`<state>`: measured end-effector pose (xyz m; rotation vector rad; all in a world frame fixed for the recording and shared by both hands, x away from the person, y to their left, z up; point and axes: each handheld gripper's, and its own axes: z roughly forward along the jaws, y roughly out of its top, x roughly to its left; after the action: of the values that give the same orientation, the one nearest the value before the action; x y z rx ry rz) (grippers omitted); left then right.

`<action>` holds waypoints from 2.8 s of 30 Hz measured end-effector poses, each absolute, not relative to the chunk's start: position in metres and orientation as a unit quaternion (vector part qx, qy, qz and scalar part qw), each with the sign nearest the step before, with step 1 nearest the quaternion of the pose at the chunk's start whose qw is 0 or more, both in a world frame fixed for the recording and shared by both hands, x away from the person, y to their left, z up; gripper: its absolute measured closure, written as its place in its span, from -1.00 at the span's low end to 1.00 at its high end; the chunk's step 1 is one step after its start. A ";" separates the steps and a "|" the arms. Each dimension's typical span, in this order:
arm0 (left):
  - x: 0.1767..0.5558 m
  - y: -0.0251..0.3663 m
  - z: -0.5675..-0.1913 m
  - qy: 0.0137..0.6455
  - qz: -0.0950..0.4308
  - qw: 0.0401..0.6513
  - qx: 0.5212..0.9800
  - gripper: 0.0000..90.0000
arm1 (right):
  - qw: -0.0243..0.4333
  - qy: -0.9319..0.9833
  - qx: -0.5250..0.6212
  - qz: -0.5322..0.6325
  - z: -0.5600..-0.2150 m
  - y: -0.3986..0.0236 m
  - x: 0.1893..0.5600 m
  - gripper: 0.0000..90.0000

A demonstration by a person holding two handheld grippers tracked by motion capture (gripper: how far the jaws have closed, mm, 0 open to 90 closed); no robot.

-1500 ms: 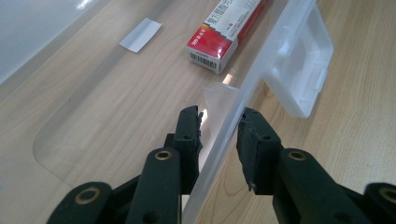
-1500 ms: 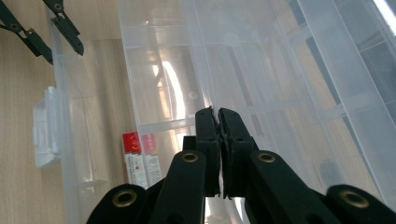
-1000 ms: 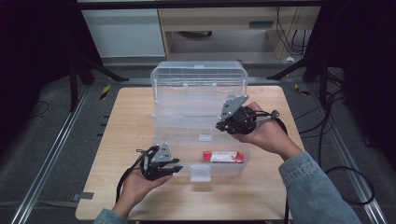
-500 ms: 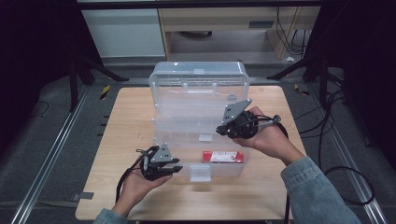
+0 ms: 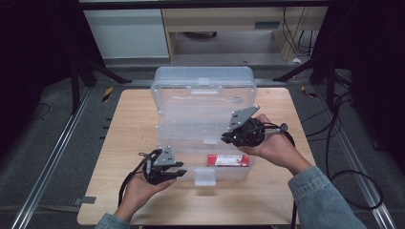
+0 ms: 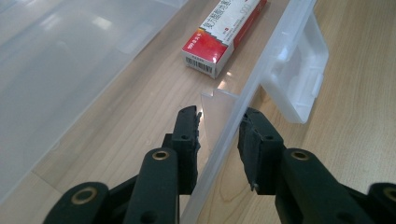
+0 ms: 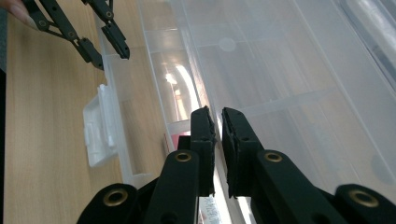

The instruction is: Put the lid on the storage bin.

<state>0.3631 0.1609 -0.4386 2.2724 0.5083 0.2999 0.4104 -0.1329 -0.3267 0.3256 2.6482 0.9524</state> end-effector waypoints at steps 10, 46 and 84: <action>0.360 0.162 -0.439 0.205 0.130 0.389 0.889 0.43 | 0.150 0.920 0.122 0.342 -0.331 -0.134 0.407 0.81; 0.406 0.276 -0.354 0.356 0.161 0.477 0.787 -0.27 | 0.144 0.913 0.140 0.356 -0.335 -0.137 0.406 0.74; 0.445 0.247 -0.315 0.358 0.213 0.462 0.783 0.14 | 0.143 0.906 0.143 0.371 -0.349 -0.139 0.395 0.68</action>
<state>0.4454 0.2465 -0.3148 1.9269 0.8796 0.5231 0.3953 -0.1387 -0.3492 0.4125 2.6137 1.0687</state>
